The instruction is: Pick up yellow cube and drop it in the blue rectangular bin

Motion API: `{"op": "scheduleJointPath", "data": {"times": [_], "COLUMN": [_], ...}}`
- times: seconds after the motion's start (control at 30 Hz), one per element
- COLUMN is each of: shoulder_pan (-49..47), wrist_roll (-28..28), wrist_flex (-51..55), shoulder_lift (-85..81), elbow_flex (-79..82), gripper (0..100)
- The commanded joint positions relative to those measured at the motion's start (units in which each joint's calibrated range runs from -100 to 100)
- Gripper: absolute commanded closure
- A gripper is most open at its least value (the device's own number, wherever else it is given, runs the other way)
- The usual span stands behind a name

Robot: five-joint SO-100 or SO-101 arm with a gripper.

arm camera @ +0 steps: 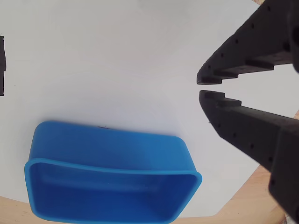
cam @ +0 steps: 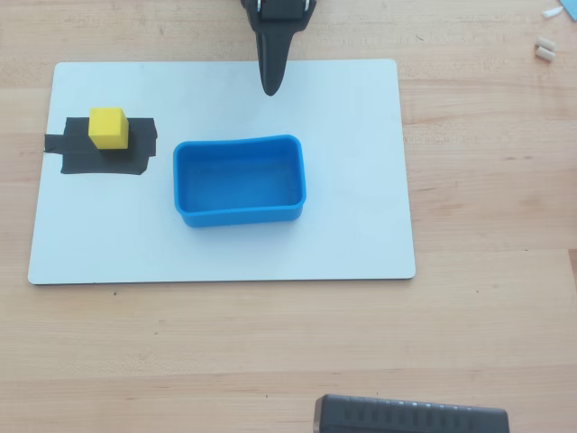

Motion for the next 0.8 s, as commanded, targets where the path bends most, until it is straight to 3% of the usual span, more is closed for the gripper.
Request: {"op": "scheduleJointPath", "data": {"times": [0.0,0.4,0.77], "shoulder_pan": [-0.3,-0.1,2.2], "wrist_roll": [-0.1,0.0,0.8], "wrist_flex": [0.1,0.3,4.6], "shoulder_lift": [-1.3,-1.3,12.7], "elbow_flex": [-0.1,-0.6,-21.1], "gripper": [100,100,100]}}
